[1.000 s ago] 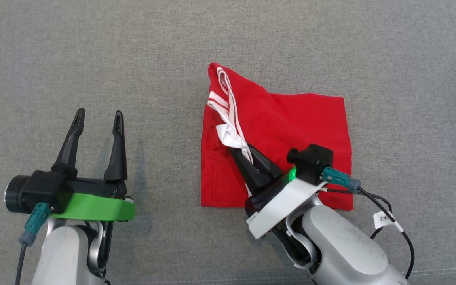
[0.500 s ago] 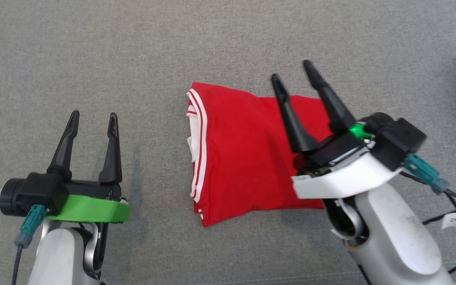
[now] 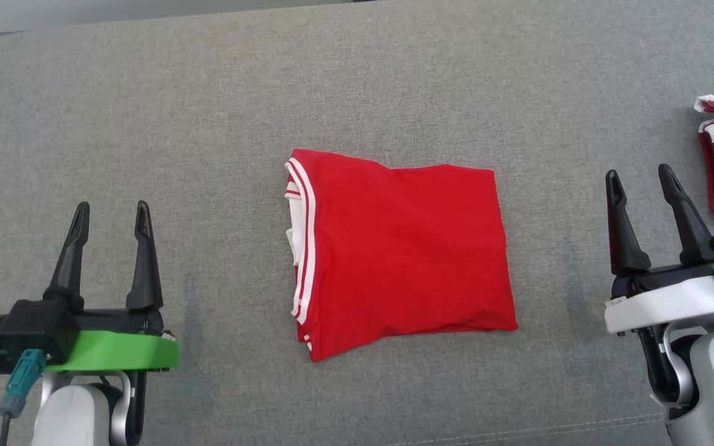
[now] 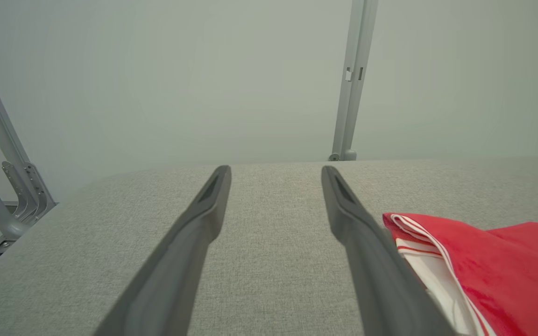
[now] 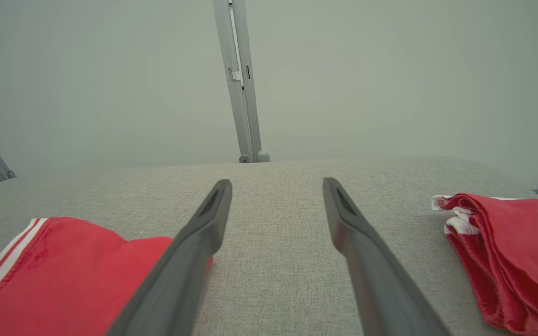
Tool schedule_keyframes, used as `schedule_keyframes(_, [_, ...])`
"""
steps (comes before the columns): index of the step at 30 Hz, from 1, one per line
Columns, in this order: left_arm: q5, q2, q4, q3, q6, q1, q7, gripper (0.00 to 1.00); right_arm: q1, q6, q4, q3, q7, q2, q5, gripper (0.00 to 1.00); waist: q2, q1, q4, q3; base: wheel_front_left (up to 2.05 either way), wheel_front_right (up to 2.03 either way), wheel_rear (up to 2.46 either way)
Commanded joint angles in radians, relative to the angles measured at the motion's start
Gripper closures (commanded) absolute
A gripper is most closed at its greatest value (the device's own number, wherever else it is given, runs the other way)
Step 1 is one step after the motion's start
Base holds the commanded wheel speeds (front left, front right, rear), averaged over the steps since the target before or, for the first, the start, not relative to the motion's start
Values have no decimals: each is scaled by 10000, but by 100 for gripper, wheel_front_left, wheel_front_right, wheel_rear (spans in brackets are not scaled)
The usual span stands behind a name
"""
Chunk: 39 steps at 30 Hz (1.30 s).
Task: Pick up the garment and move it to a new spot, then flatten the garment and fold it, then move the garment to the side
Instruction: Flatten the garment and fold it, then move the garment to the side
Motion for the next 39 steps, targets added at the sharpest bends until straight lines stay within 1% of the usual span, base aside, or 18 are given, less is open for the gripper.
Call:
schedule_keyframes(1, [-28,100,-16,39,54,156,-39,0,122,1,27,33,-24,20,120,0,0,0,-59,-94,0,0,0])
schedule_keyframes(9, [-68,243,71,-93,23,549,141,0,415,1,304,256,-136,139,186,0,0,0,-121,-572,0,0,0])
schedule_keyframes(17, [-173,315,114,-262,-19,972,410,0,841,1,457,423,-27,-3,191,0,0,0,-113,-1260,0,0,0])
schedule_keyframes(28, [-295,385,-16,-548,-20,1767,845,0,1793,1,146,366,371,14,121,0,0,0,-98,-2210,0,0,0])
schedule_keyframes(39, [-359,450,-234,-617,124,2161,1084,0,2244,1,-134,249,682,-17,107,0,0,0,-195,-2589,0,0,0])
